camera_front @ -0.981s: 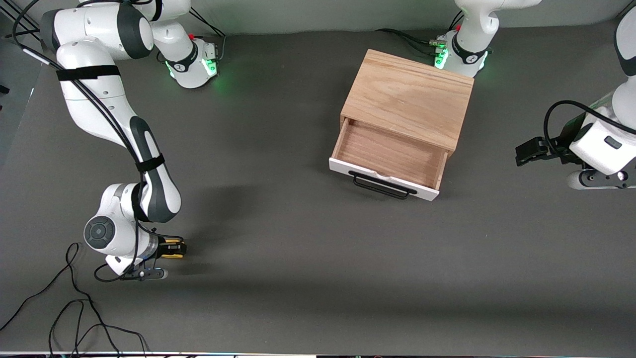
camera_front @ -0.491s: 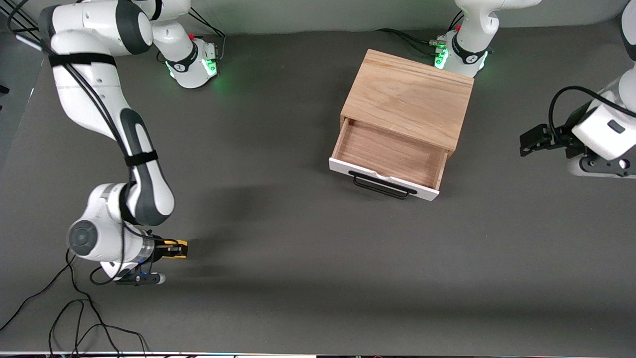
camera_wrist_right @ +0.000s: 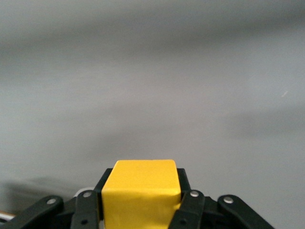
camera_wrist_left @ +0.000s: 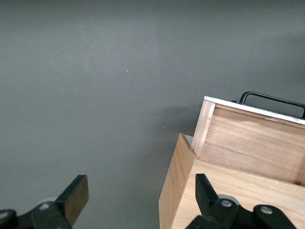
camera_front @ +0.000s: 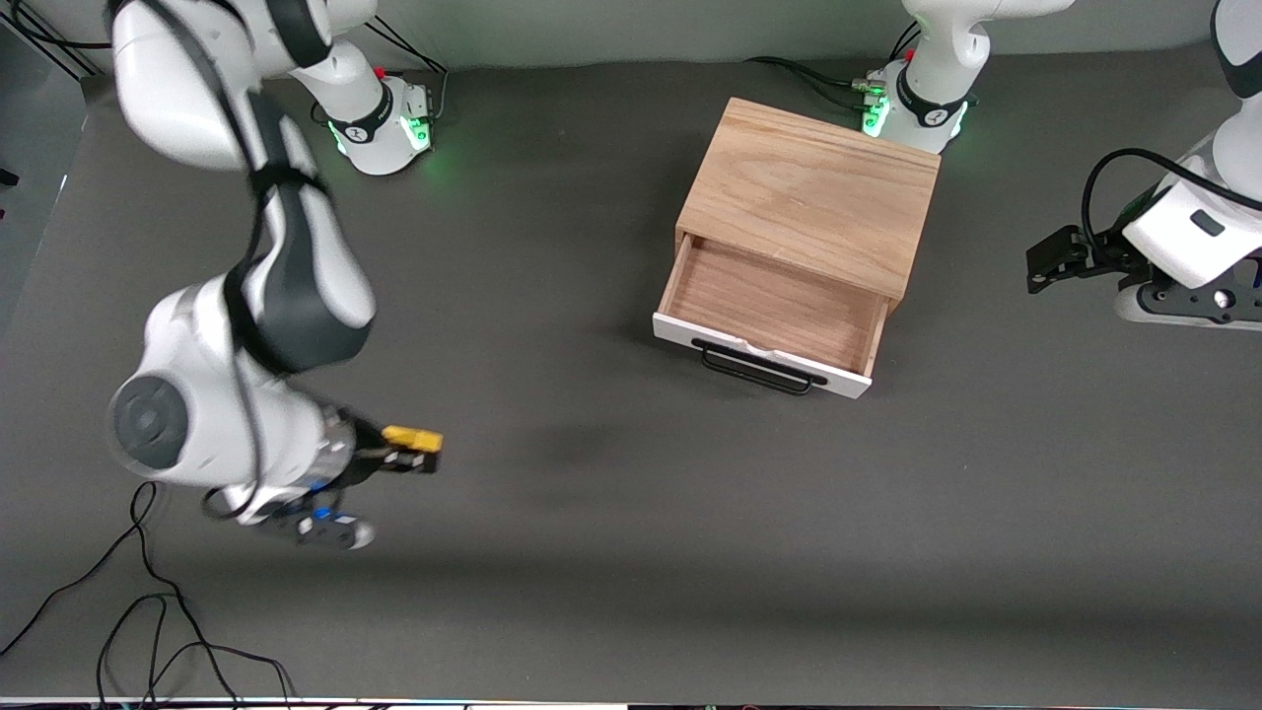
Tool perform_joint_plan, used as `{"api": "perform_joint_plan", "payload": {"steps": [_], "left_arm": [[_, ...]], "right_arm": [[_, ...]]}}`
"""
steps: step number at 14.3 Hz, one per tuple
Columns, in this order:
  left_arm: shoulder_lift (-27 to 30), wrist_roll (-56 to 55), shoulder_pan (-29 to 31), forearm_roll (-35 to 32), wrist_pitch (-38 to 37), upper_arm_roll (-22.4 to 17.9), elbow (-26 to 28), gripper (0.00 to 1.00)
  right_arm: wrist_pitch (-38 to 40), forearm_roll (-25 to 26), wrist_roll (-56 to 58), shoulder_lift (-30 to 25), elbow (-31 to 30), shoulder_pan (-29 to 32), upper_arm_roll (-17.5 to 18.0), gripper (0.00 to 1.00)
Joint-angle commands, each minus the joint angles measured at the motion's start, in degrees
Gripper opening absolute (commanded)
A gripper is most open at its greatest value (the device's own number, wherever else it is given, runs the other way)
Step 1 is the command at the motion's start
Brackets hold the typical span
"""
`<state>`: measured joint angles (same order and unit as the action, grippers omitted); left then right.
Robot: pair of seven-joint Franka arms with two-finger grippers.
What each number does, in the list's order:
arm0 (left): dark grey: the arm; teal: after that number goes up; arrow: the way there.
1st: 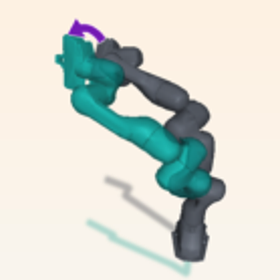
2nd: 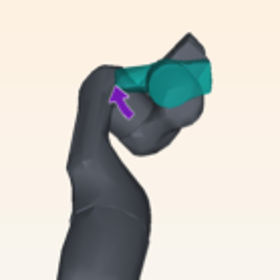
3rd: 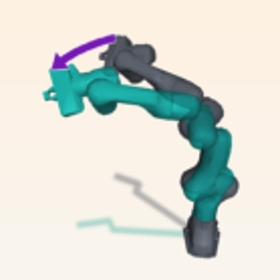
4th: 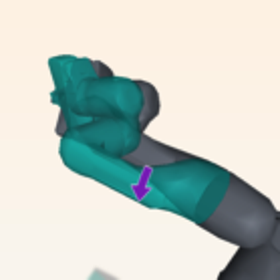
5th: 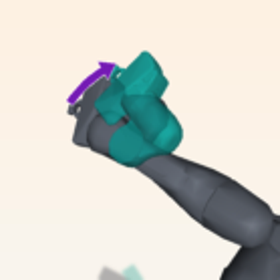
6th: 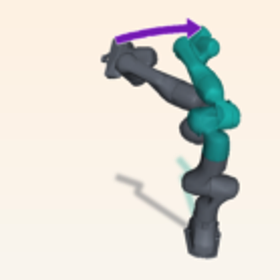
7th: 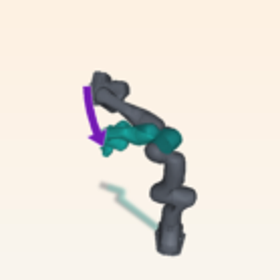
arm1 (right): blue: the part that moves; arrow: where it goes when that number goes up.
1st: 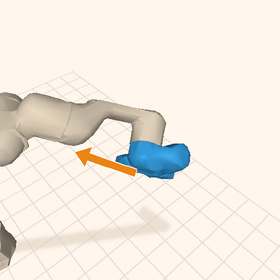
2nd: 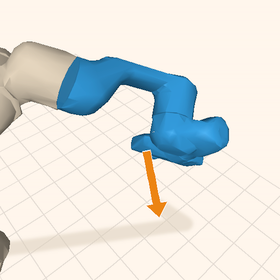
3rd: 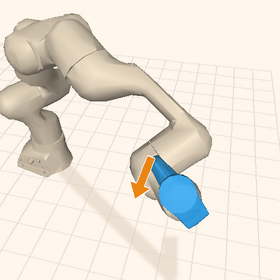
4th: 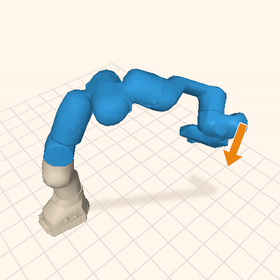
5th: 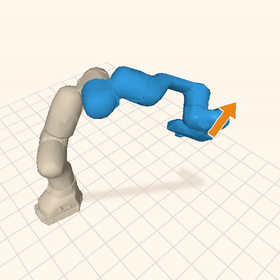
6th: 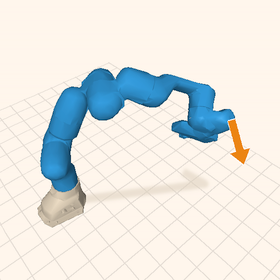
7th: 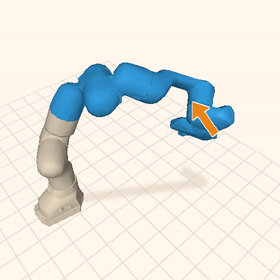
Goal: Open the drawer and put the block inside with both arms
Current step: 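Carry the yellow cube with the right gripper over the open drawer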
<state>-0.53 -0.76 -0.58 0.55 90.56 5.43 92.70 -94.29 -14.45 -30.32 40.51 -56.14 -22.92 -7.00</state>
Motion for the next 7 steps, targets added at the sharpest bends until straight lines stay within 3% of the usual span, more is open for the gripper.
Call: {"api": "perform_joint_plan", "payload": {"steps": [1,7], "left_arm": [[0.53,1.46,0.05,-0.37,0.85,-0.34,1.53,1.00],[-0.26,1.46,0.14,-0.37,0.85,-0.42,0.47,1.00]], "right_arm": [[0.95,-0.58,-12.45,0.62,4.19,-6.93,-0.47,0.05],[-11.16,3.20,-29.96,4.39,4.73,-24.26,-0.47,0.05]]}}
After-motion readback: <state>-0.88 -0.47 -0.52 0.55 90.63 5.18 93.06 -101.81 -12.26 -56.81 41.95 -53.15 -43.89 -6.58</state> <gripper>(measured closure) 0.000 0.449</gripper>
